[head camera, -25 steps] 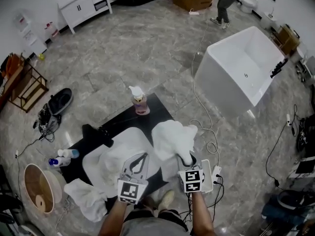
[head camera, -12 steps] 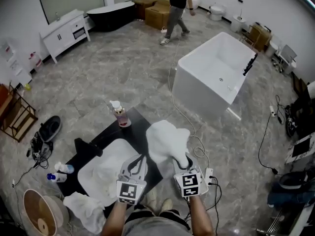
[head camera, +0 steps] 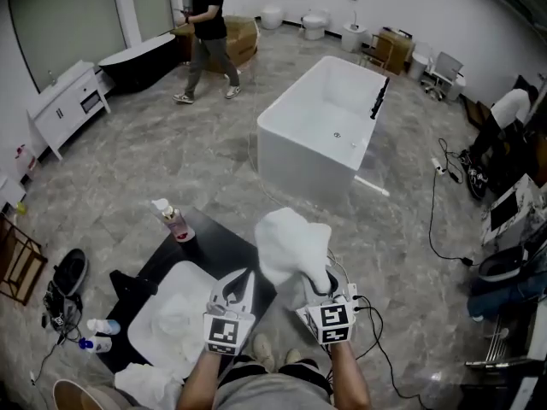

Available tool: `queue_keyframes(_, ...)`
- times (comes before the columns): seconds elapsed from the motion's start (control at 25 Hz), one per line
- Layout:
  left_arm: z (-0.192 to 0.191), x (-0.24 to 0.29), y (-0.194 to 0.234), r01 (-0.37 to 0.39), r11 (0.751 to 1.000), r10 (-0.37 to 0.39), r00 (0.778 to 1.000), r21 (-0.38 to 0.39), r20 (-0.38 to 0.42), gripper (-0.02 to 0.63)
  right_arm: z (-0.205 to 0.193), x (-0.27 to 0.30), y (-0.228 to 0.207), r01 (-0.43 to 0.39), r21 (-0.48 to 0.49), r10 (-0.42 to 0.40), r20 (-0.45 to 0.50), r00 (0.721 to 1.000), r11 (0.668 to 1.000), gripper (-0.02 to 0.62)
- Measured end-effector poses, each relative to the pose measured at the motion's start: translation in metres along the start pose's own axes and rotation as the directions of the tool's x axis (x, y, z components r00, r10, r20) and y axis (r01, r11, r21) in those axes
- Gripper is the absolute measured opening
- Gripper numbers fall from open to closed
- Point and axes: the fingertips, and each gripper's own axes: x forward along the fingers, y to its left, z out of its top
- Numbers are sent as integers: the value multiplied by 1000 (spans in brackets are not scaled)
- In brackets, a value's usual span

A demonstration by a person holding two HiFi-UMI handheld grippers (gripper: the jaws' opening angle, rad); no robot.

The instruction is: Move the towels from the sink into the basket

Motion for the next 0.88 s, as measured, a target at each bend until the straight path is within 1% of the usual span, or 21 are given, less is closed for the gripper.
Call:
queue_keyframes(0.24,6,27,-43,109,994,-110,994,30,19,9,-15,-37,-47,129,31,-130,7,992,991,146)
queue_keyframes(0.48,12,57,-95,237,971,-239,971,41,24,9,-35,-77,-97,260,64,-259,-15,966,964,146)
queue_keyframes(0.56,15,66,-113,268,963,-269,963,26,20,9,-42,-89,-113,288,72,-287,-26,958,955,146)
queue_keyframes(0.64,18,74,-134,287,957,-287,958,-28,10,9,-51,-101,-128,312,76,-310,-37,950,947,146)
queue_keyframes(0.68,16,78,-145,300,953,-300,954,-42,4,9,-56,-108,-135,325,78,-323,-42,946,942,146)
queue_keyframes(0.8,-2,92,-173,350,937,-350,937,-12,-12,9,-79,-122,-155,358,92,-354,-62,933,929,146)
queue_keyframes(0.88,-12,100,-189,360,932,-362,932,-41,-30,9,-97,-127,-167,368,99,-361,-84,929,924,146)
